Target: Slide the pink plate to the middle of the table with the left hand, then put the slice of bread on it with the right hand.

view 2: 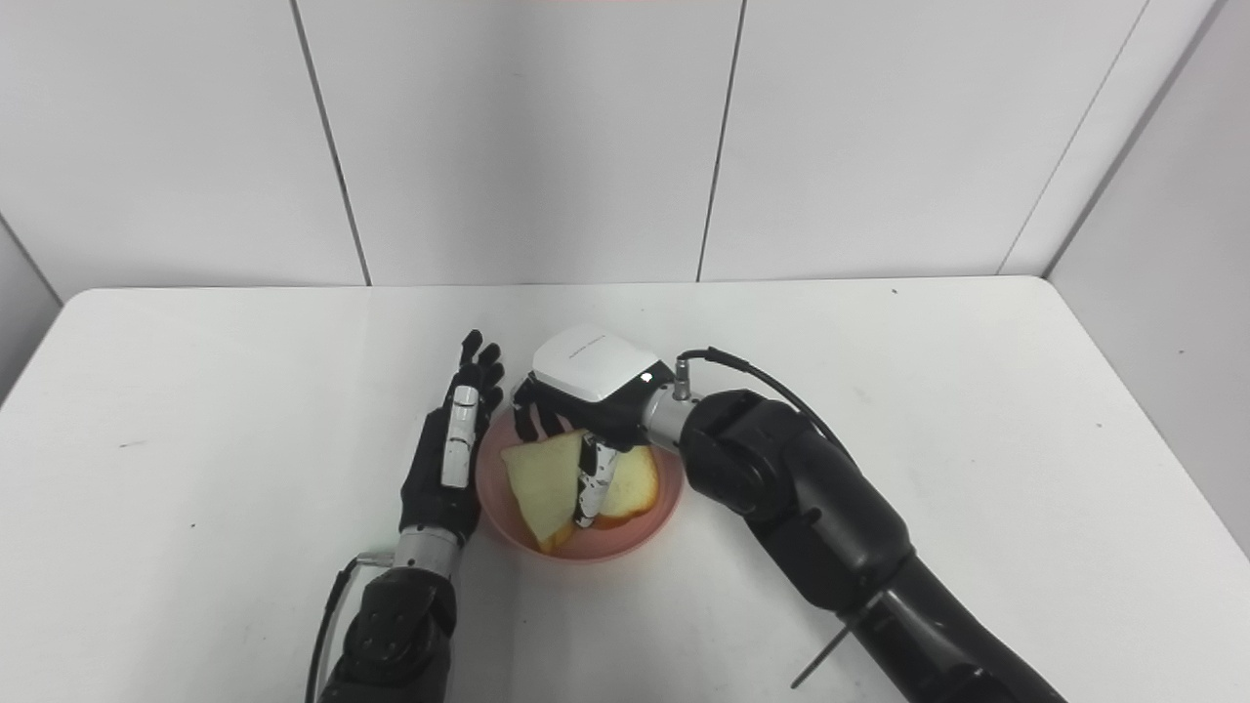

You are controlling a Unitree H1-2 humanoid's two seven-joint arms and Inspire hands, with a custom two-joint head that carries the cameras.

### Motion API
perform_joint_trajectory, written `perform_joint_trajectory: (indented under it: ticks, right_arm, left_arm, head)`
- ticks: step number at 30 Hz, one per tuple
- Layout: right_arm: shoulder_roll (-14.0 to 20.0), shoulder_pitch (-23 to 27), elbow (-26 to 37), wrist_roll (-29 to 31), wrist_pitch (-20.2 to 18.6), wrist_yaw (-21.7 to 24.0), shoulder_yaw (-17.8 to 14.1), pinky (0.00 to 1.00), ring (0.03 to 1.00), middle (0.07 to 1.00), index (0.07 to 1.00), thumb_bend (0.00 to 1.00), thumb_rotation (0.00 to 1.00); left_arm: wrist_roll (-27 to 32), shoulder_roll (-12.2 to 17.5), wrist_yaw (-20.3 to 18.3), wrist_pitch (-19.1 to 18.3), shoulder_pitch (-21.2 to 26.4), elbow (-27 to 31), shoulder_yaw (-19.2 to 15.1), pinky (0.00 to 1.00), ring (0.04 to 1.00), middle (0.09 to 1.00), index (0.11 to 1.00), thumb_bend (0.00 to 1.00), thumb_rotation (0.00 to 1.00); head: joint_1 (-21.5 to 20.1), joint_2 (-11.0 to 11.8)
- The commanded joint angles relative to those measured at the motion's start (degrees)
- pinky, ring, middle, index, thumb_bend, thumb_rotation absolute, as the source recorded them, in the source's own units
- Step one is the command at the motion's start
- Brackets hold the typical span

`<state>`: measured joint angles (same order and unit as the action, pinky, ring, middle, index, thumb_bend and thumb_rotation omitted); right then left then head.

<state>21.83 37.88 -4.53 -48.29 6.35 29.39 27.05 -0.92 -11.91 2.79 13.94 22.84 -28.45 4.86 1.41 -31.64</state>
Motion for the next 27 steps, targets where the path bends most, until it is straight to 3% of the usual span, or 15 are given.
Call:
perform_joint_trajectory:
  ticks: [1, 7, 9, 12, 13, 14, 16, 21, 27]
  right_arm:
    - [0.96, 2.25, -0.23, -1.42, 0.53, -1.58, -0.39, 0.27, 0.356, 0.464, 0.493, 0.53, 0.0]
    - [1.52, 2.23, -0.94, -3.79, 1.47, -5.59, -0.79, 0.41, 0.525, 0.504, 0.486, 0.53, 0.01]
    - [1.75, 2.06, -0.87, -4.62, 1.45, -6.88, -0.96, 0.47, 0.582, 0.639, 0.493, 0.52, 0.11]
    - [2.29, 1.98, -0.8, -5.54, 1.29, -7.78, -1.05, 0.57, 0.651, 0.734, 0.497, 0.52, 0.15]
    - [2.49, 1.95, -0.72, -5.71, 1.25, -7.92, -1.12, 0.62, 0.699, 0.787, 0.687, 0.68, 0.23]
    - [2.74, 1.79, -0.35, -5.58, 0.97, -7.75, -1.39, 0.66, 0.738, 0.818, 0.758, 0.73, 0.26]
    - [3.13, 1.47, 0.46, -4.76, 0.57, -7.31, -2.07, 0.71, 0.79, 0.854, 0.811, 0.75, 0.27]
    - [3.6, 1.3, 0.83, -3.89, 0.45, -6.86, -3.04, 0.85, 0.913, 0.909, 0.865, 0.77, 0.29]
    - [4.55, -0.55, 5.07, -1.75, -0.83, -4.35, -5.07, 0.94, 0.978, 0.938, 0.89, 0.8, 0.29]
  left_arm:
    - [0.69, -1.31, 0.05, 0.51, -1.39, -0.75, -0.15, 1.0, 0.985, 0.982, 0.976, 0.73, 1.0]
    - [1.27, -1.12, -0.54, -0.4, -1.47, -0.19, -0.22, 1.0, 0.998, 0.989, 0.981, 0.72, 1.0]
    - [1.76, -1.05, -0.92, -0.01, -1.53, -0.25, -0.24, 1.0, 0.997, 0.989, 0.983, 0.71, 1.0]
    - [2.28, -0.91, -1.25, -0.13, -1.61, 0.1, -0.18, 1.0, 1.0, 0.993, 0.989, 0.71, 1.0]
    - [2.33, -0.91, -1.24, -0.38, -1.65, 0.36, -0.21, 1.0, 1.0, 0.993, 0.987, 0.72, 1.0]
    - [2.4, -0.87, -1.23, -0.57, -1.7, 0.75, -0.31, 1.0, 1.0, 0.993, 0.987, 0.72, 1.0]
    - [2.46, -0.76, -1.06, -0.77, -1.67, 1.36, -0.54, 1.0, 0.998, 0.992, 0.985, 0.72, 1.0]
    - [3.01, -0.04, -1.03, -0.86, -0.53, 0.54, -1.19, 1.0, 0.997, 0.993, 0.986, 0.69, 1.0]
    - [2.98, 0.79, -1.64, -0.77, -0.28, 0.8, -1.84, 1.0, 1.0, 1.0, 0.985, 0.69, 1.0]
  head:
    - [0.0, -0.07]
    - [-0.44, 0.3]
    - [-0.61, 0.39]
    - [-0.7, 0.44]
    - [-0.7, 0.44]
    - [-0.85, 0.21]
    - [-1.05, -0.22]
    - [-1.7, 0.85]
    - [-1.79, 1.1]
